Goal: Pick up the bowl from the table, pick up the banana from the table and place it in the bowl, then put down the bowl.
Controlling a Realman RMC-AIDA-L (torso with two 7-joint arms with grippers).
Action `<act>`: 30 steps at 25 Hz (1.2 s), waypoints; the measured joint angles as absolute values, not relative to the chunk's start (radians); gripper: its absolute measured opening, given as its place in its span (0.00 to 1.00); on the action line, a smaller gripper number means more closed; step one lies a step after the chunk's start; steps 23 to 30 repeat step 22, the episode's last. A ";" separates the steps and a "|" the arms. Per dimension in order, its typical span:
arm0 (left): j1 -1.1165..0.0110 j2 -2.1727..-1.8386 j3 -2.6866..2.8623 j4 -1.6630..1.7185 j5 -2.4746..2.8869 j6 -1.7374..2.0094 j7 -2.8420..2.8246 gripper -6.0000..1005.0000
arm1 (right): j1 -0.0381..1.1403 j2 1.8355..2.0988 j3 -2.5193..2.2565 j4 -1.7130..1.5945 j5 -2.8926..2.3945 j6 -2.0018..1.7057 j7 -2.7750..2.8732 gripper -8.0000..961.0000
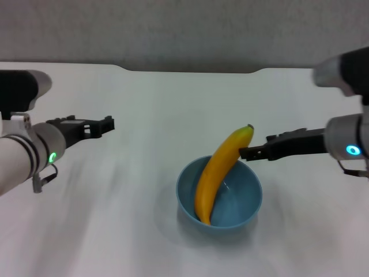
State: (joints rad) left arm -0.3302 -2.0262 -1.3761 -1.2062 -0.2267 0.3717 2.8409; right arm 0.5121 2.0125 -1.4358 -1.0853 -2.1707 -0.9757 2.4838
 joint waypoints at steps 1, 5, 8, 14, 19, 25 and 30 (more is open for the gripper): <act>-0.320 -2.027 -1.376 -1.210 -0.214 0.357 2.841 0.87 | 0.483 2.013 -1.424 -1.112 -2.150 -0.969 2.459 0.88; -0.263 -2.029 -1.363 -1.209 -0.173 0.218 2.840 0.87 | 0.365 2.014 -1.375 -1.162 -1.955 -0.901 2.288 0.92; -0.244 -2.029 -1.362 -1.198 -0.170 0.166 2.837 0.87 | 0.322 2.014 -1.370 -1.156 -1.840 -0.850 2.174 0.92; -0.215 -2.031 -1.354 -1.093 -0.170 -0.052 2.832 0.87 | 0.236 2.016 -1.399 -1.073 -1.460 -0.714 1.765 0.92; -0.205 -2.032 -1.340 -1.000 -0.170 -0.228 2.808 0.86 | 0.233 2.015 -1.394 -0.923 -1.110 -0.755 1.387 0.92; -0.210 -2.032 -1.339 -0.948 -0.168 -0.299 2.769 0.86 | 0.240 2.014 -1.388 -0.780 -0.858 -0.877 1.104 0.92; -0.210 -2.032 -1.339 -0.948 -0.168 -0.299 2.769 0.86 | 0.240 2.014 -1.388 -0.780 -0.858 -0.877 1.104 0.92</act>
